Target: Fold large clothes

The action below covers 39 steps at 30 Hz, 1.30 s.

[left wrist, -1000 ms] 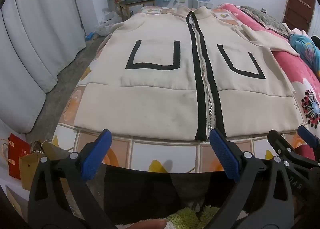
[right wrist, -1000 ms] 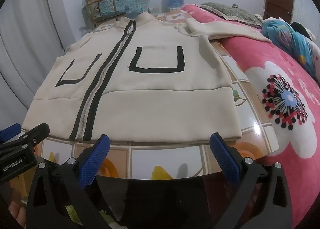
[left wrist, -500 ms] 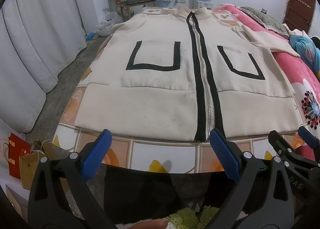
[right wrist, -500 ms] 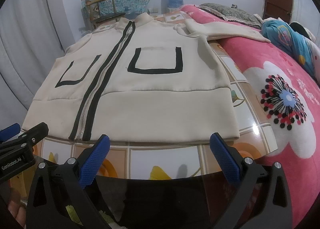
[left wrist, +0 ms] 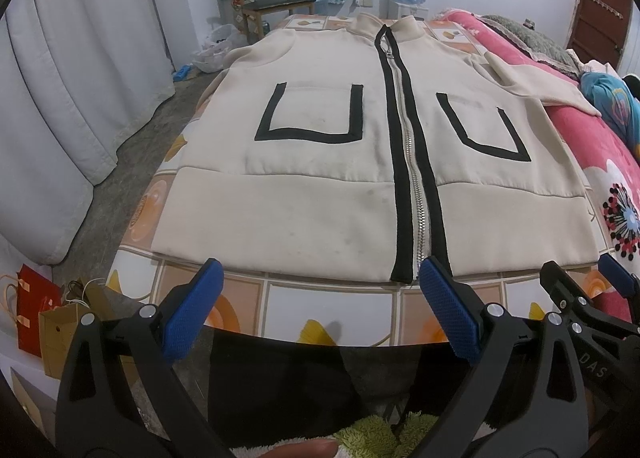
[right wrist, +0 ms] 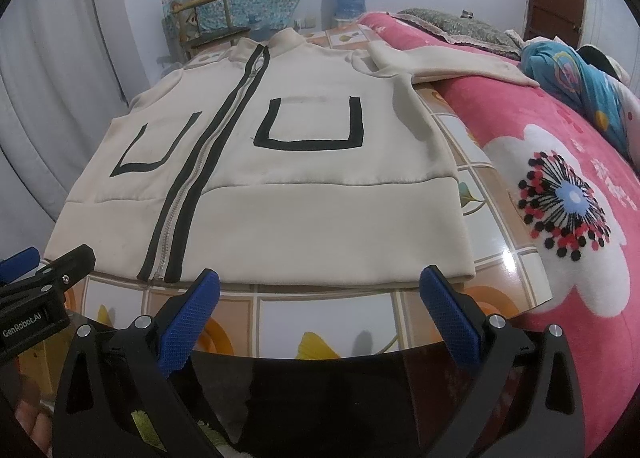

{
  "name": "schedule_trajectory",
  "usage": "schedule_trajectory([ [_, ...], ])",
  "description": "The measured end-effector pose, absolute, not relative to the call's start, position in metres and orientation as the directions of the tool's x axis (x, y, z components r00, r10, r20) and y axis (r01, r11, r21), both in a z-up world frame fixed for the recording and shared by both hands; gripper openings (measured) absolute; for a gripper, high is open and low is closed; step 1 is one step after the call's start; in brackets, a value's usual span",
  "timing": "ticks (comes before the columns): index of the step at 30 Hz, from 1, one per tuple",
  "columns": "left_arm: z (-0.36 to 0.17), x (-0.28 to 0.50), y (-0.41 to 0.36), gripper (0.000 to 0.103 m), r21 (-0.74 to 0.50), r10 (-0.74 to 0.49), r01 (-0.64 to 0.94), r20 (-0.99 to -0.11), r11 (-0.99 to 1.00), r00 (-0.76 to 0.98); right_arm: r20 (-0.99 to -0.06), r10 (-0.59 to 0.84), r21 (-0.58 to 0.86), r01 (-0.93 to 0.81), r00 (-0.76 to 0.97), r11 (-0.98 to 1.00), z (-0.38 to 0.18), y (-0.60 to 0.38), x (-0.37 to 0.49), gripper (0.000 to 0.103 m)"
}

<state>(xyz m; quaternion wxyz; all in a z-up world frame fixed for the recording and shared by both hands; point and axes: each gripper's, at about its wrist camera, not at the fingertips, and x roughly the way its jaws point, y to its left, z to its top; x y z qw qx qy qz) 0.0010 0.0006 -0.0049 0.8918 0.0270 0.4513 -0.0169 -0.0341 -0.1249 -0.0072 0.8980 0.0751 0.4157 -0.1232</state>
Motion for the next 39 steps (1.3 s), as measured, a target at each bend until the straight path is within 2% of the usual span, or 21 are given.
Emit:
schedule_trajectory([
  [39,0.006,0.001,0.008,0.095,0.031,-0.006,0.051,-0.799,0.998,0.602,-0.76,-0.171,0.02,0.285,0.627,0.958,-0.004,-0.119,-0.031,0.097],
])
